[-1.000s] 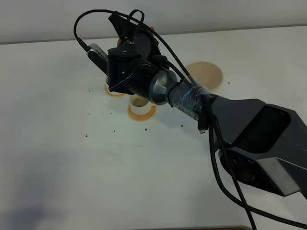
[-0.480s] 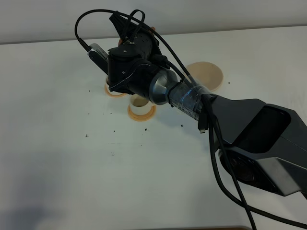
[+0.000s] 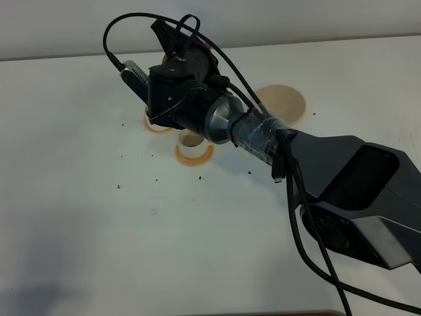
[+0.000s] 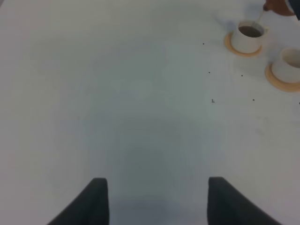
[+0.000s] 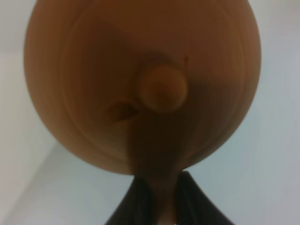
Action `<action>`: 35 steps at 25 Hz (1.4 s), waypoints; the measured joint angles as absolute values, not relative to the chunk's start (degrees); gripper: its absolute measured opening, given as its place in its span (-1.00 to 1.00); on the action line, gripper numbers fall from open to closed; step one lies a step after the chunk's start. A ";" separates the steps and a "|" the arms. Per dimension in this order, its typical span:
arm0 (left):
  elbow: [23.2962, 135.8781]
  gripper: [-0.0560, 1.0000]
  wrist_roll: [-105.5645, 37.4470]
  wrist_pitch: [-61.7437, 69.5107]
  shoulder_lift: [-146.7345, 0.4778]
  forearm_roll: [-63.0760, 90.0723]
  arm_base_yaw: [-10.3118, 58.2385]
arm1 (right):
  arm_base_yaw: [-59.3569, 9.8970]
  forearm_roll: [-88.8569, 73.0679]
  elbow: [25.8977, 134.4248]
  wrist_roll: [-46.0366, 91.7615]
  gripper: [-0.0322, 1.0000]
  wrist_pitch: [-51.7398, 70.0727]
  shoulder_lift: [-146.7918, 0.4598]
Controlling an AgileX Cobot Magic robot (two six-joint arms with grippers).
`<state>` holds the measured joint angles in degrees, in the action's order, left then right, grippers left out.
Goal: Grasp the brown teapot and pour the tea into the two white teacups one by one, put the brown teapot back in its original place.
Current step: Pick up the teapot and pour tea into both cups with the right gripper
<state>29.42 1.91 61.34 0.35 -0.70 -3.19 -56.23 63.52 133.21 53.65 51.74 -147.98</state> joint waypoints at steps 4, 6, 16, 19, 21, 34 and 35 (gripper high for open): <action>29.42 -0.01 1.91 61.34 0.35 -0.70 -3.19 | -56.23 59.25 133.21 52.70 -0.76 52.58 -147.98; 29.42 -0.01 1.91 61.34 0.35 -0.70 -3.19 | -56.23 57.91 133.21 51.94 -0.76 53.10 -147.98; 29.42 -0.01 1.91 61.34 0.35 -0.70 -3.19 | -54.95 47.15 133.21 49.53 -0.76 60.29 -143.47; 29.42 -0.01 1.91 61.34 0.35 -0.70 -3.19 | -53.15 41.47 133.21 49.53 -0.76 61.69 -141.73; 29.42 -0.01 1.91 61.34 0.35 -0.70 -3.19 | -51.67 36.97 133.21 49.53 -0.76 62.09 -141.42; 29.42 -0.01 1.91 61.34 0.35 -0.70 -3.19 | -42.15 12.51 133.21 51.74 -0.76 64.98 -141.42; 29.42 -0.01 1.91 61.34 0.35 -0.70 -3.19 | -41.89 12.36 133.21 51.74 -0.76 65.98 -141.42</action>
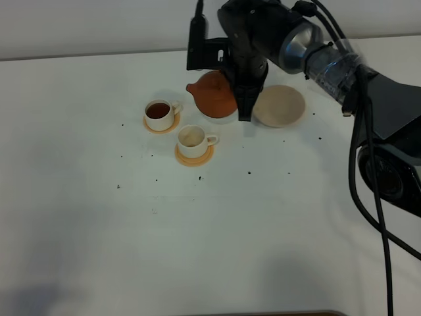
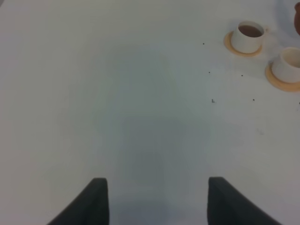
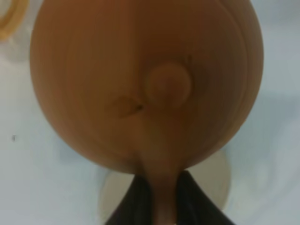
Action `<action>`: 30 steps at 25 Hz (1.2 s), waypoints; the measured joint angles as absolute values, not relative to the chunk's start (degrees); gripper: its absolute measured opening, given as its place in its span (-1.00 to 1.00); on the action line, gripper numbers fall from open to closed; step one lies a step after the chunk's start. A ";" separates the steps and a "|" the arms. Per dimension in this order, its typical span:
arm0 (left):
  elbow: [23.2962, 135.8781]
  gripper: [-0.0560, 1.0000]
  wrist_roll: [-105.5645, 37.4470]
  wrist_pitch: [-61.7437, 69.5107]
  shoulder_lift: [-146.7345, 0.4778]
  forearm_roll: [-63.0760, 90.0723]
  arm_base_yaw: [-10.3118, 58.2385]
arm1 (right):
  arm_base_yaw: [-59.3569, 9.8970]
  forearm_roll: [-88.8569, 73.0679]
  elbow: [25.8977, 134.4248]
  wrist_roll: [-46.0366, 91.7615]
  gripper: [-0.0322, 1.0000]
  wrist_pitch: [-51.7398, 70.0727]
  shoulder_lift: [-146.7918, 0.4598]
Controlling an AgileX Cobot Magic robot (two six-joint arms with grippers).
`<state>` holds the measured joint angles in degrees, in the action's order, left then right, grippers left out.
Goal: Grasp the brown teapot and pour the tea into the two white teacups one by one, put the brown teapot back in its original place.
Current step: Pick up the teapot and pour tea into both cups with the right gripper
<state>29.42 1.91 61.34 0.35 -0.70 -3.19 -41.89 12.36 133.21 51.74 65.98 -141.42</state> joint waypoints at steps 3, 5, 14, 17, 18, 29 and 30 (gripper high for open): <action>29.42 -0.01 1.91 61.34 0.35 -0.70 -3.19 | -41.68 12.80 133.21 51.92 -0.76 69.29 -140.97; 29.42 -0.01 1.91 61.34 0.35 -0.70 -3.19 | -41.86 12.85 133.21 51.92 -0.76 70.06 -139.98; 29.42 -0.01 1.91 61.34 0.35 -0.70 -3.19 | -42.05 12.33 133.21 46.42 -0.76 70.29 -131.26; 29.42 -0.01 1.91 61.34 0.35 -0.70 -3.19 | -42.92 11.81 131.39 43.52 -0.76 70.17 -127.97; 29.42 -0.01 1.91 61.34 0.35 -0.70 -3.19 | -43.21 11.38 129.85 43.07 -0.76 70.25 -126.81; 29.42 -0.01 1.91 61.34 0.35 -0.70 -3.19 | -46.67 10.59 108.02 40.70 -0.76 70.28 -119.52; 29.42 -0.01 1.91 61.34 0.35 -0.70 -3.19 | -46.94 11.08 106.37 40.70 -0.76 69.77 -119.52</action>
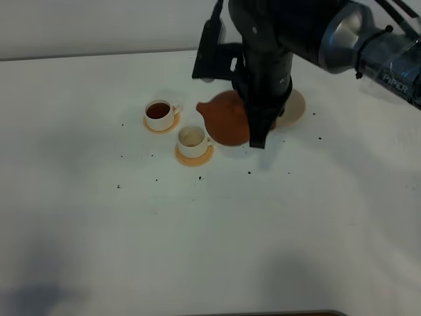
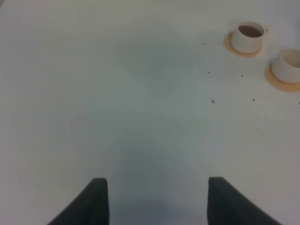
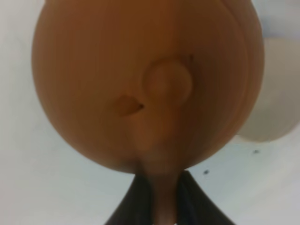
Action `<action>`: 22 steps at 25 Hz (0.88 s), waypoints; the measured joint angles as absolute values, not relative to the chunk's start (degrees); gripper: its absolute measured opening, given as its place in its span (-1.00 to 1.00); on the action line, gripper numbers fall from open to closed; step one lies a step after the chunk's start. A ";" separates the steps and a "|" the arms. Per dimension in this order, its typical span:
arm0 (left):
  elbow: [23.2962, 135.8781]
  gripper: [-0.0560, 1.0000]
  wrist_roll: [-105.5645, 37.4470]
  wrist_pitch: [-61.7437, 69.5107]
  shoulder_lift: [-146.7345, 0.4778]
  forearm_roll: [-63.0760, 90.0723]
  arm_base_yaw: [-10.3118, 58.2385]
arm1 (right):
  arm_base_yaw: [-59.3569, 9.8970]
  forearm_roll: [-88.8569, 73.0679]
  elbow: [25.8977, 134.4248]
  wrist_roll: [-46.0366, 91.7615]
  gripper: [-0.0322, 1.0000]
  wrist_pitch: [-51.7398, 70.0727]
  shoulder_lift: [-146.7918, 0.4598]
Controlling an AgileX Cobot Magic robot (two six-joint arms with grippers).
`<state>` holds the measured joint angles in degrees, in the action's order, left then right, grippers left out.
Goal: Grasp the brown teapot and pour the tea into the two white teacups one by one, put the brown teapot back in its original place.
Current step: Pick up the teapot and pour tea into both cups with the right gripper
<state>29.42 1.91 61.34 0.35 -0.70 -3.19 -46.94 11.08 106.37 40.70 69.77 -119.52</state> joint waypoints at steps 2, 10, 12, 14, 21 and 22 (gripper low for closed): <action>29.42 -0.01 1.91 61.34 0.35 -0.70 -3.19 | -47.64 12.76 102.73 40.22 -0.76 67.25 -119.52; 29.42 -0.01 1.91 61.34 0.35 -0.70 -3.19 | -50.68 27.66 93.30 34.38 -0.76 52.74 -119.65; 29.42 -0.01 1.91 61.34 0.35 -0.70 -3.19 | -51.54 33.52 92.30 32.89 -0.76 50.73 -119.96; 29.42 -0.01 1.91 61.34 0.35 -0.70 -3.19 | -52.32 38.42 91.97 32.13 -0.76 49.72 -120.75; 29.42 -0.01 1.91 61.34 0.35 -0.70 -3.19 | -55.52 52.90 91.72 30.42 -0.76 49.10 -124.84; 29.42 -0.01 1.91 61.34 0.35 -0.70 -3.19 | -55.75 53.87 91.72 29.83 -0.76 49.15 -125.11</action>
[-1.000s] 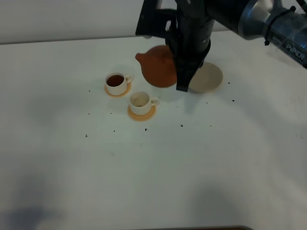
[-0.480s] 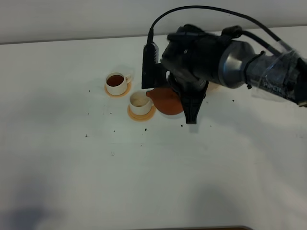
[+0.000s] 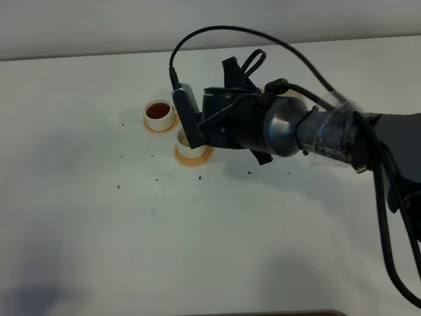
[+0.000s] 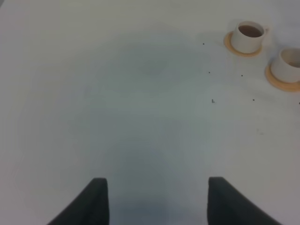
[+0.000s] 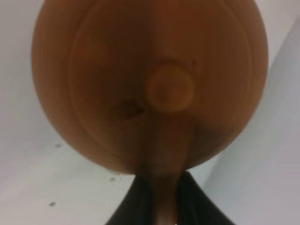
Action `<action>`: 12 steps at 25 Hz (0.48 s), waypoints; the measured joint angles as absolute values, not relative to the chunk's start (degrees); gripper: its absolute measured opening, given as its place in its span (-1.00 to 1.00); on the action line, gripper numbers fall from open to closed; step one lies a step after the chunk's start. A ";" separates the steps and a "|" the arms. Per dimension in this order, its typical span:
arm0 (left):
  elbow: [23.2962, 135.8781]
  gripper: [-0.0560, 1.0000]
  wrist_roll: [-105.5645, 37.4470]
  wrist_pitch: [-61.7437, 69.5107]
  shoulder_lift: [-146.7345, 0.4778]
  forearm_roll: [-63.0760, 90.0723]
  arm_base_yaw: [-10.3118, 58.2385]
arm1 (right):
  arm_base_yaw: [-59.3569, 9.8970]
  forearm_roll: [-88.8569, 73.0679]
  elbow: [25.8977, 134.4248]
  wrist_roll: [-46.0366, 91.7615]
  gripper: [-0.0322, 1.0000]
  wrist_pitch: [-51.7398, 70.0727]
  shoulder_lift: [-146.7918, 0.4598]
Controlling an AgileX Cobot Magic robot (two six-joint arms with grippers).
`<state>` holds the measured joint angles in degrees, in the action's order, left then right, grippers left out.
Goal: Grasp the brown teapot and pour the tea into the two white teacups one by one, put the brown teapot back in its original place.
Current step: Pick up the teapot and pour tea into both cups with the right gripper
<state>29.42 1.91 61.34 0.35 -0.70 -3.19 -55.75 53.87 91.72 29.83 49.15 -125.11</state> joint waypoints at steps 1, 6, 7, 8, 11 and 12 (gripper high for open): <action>29.42 -0.01 1.91 61.34 0.35 -0.70 -3.19 | -55.96 54.59 91.72 29.38 -0.76 49.15 -125.21; 29.42 -0.01 1.91 61.34 0.35 -0.70 -3.19 | -56.90 56.29 91.72 28.56 -0.76 51.28 -125.26; 29.42 -0.01 1.91 61.34 0.35 -0.70 -3.19 | -57.05 56.50 91.72 28.56 -0.76 51.55 -125.26; 29.42 -0.01 1.91 61.34 0.35 -0.70 -3.19 | -57.17 57.11 91.72 28.51 -0.76 51.82 -125.26; 29.42 -0.01 1.91 61.34 0.35 -0.70 -3.19 | -57.17 58.96 91.72 28.51 -0.76 52.14 -125.26; 29.42 -0.01 1.91 61.34 0.35 -0.70 -3.19 | -57.22 59.47 91.72 28.51 -0.76 52.27 -125.26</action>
